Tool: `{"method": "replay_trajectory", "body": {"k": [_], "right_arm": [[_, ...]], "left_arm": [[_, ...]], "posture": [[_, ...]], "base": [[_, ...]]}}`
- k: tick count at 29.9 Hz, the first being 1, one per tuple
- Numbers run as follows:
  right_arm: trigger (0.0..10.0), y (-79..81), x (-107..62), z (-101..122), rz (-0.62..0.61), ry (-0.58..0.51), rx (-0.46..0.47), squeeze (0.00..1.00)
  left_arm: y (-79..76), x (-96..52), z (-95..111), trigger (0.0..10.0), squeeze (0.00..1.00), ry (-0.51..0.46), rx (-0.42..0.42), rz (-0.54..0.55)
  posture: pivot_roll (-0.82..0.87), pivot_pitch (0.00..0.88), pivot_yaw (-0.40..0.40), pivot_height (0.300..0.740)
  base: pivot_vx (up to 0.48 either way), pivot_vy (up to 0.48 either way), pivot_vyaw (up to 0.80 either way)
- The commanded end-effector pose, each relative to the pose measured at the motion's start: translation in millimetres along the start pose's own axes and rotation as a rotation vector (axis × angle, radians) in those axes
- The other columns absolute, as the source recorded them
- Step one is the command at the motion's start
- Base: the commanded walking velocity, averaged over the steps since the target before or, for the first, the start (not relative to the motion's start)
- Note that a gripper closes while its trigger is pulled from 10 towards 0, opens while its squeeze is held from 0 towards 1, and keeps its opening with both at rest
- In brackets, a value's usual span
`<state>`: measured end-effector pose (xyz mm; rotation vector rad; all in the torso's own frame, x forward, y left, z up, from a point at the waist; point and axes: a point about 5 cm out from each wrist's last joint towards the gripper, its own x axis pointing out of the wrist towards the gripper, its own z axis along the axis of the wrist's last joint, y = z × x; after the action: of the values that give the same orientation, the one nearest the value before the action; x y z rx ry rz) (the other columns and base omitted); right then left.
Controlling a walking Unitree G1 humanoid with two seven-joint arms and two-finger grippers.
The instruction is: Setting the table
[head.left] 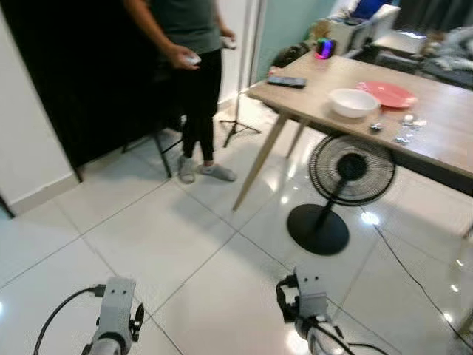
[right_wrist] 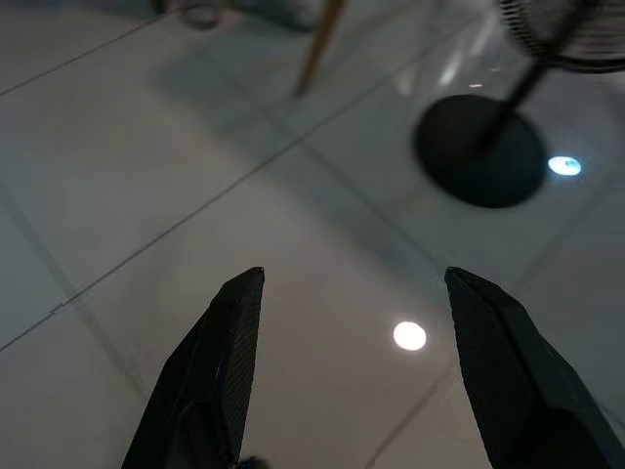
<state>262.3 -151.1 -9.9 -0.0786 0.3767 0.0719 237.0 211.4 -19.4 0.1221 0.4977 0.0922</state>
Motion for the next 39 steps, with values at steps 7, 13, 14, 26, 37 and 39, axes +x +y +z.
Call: {"method": "replay_trajectory", "body": {"k": [7, 13, 14, 26, 37, 39], "right_arm": [[10.0, 0.8, -2.0, -5.0, -0.001, 0.014, 0.006, 0.0], [10.0, 0.8, -1.8, -4.9, -0.001, 0.014, 0.006, 0.0], [10.0, 0.8, -1.8, -4.9, -0.001, 0.014, 0.006, 0.0], [10.0, 1.0, -1.7, -4.9, -0.003, 0.013, 0.009, 0.0], [10.0, 1.5, -1.8, -4.6, -0.005, 0.009, 0.012, 0.0], [10.0, 1.0, -1.7, -3.8, -0.007, 0.003, 0.014, 0.0]], "left_arm": [[1.6, -4.3, -11.6, 10.0, 0.0, 0.037, 0.002, 0.003], [1.3, -4.1, -11.3, 10.0, 0.0, 0.036, 0.004, 0.004], [1.3, -4.1, -11.3, 10.0, 0.0, 0.036, 0.004, 0.004], [1.9, -3.8, -11.6, 10.0, 0.0, 0.037, 0.005, 0.002], [2.2, -4.1, -9.7, 10.0, 0.0, 0.02, 0.003, 0.002], [2.4, -4.1, -9.3, 10.0, 0.0, 0.015, 0.006, 0.005]], "posture": [[0.01, 0.003, 0.039, 0.74], [0.0, 0.003, 0.04, 0.74], [0.0, 0.003, 0.04, 0.74], [0.0, 0.003, 0.041, 0.74], [0.0, 0.005, 0.041, 0.74], [0.0, 0.005, 0.041, 0.74]], "base": [[0.0, 0.0, -0.75], [0.0, 0.0, -0.75], [0.0, 0.0, -0.76], [0.0, 0.0, -0.76], [0.0, 0.0, -0.76], [0.0, 0.0, -0.76]]}}
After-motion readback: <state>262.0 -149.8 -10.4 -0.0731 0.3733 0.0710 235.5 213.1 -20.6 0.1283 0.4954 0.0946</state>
